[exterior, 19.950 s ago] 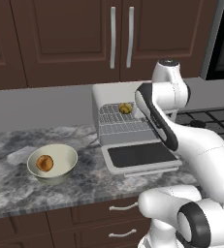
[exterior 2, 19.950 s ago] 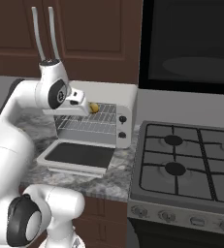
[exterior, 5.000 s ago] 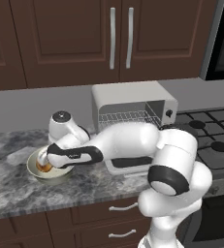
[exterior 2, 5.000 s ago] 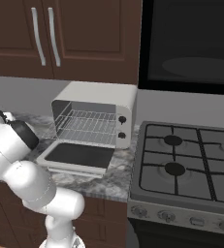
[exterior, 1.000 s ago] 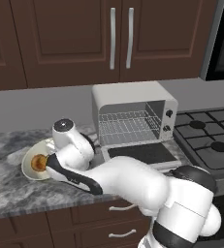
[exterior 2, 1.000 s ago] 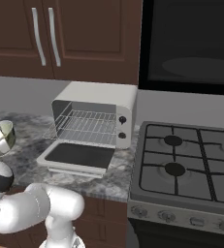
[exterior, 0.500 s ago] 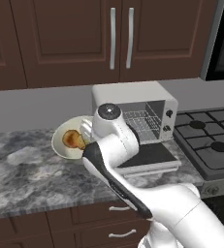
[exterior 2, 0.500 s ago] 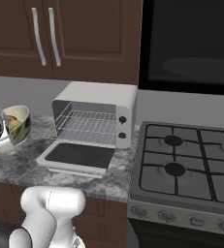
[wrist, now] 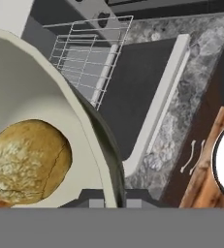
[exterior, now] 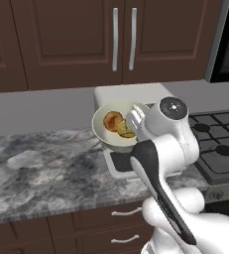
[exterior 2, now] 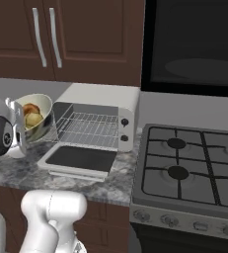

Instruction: Pick up the heated bread from the toaster oven and place it in the bowl. Then move the bread bowl to the dining counter.

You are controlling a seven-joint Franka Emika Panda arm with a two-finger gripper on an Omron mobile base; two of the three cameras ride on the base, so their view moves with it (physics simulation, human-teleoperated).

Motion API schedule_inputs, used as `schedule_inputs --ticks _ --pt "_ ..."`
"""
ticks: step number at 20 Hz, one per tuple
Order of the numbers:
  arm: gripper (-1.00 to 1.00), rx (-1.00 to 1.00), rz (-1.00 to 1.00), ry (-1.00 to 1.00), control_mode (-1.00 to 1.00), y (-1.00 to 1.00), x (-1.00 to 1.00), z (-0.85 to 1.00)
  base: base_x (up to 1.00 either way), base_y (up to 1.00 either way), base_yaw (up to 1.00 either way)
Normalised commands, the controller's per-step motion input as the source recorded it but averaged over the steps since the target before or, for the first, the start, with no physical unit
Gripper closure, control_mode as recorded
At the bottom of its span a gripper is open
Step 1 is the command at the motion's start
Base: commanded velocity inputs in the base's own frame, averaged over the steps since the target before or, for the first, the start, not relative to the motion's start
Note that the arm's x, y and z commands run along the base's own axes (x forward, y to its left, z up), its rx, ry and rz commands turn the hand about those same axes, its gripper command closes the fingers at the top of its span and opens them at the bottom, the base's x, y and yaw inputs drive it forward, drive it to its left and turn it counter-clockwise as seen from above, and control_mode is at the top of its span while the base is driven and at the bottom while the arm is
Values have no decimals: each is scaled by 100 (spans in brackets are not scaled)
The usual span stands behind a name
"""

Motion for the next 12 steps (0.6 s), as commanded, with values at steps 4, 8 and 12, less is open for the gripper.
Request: schedule_inputs --ticks 4,8,12 --pt "100 11 0 0 -100 -65 -26 21 0 0 0" --pt "100 0 -1 0 -100 -1 -3 0 0 0 0" --pt "100 0 0 0 100 0 0 0 -74 -32 34"
